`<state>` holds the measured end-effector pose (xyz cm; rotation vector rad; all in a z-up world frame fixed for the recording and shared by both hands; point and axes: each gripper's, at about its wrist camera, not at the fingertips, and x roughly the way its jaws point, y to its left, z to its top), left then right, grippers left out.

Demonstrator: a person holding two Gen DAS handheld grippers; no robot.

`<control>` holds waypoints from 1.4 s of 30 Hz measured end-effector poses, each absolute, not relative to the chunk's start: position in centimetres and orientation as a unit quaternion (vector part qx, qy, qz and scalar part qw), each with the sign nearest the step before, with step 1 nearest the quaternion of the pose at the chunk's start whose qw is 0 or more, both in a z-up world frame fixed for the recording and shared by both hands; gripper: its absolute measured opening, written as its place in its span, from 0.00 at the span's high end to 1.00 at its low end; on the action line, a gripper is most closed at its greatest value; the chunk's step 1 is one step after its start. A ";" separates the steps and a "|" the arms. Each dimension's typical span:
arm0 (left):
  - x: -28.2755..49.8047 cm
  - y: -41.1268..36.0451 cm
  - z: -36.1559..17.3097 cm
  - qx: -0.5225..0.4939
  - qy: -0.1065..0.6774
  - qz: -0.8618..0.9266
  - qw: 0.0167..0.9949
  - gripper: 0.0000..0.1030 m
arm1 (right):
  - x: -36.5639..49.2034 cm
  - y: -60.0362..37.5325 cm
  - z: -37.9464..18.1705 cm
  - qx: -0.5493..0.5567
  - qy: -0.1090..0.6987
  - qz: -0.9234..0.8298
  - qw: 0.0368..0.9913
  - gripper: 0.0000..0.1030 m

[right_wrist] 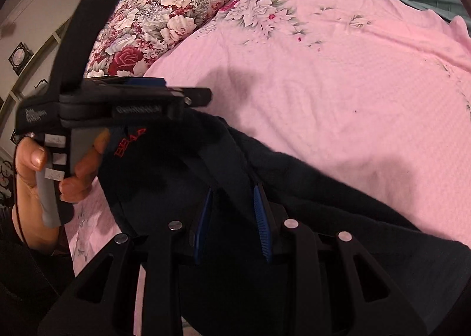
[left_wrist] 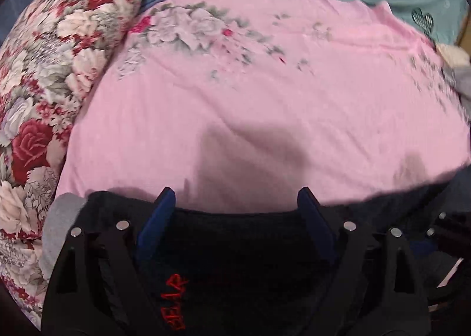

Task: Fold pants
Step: 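Grasp the folded pants with both tools and lift them together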

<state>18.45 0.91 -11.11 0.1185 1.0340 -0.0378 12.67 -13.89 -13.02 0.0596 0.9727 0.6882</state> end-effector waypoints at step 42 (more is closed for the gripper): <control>13.1 3.0 -12.2 -0.004 0.497 -0.119 0.860 0.14 | 14.1 -14.5 -11.9 0.094 0.465 0.391 0.788 0.55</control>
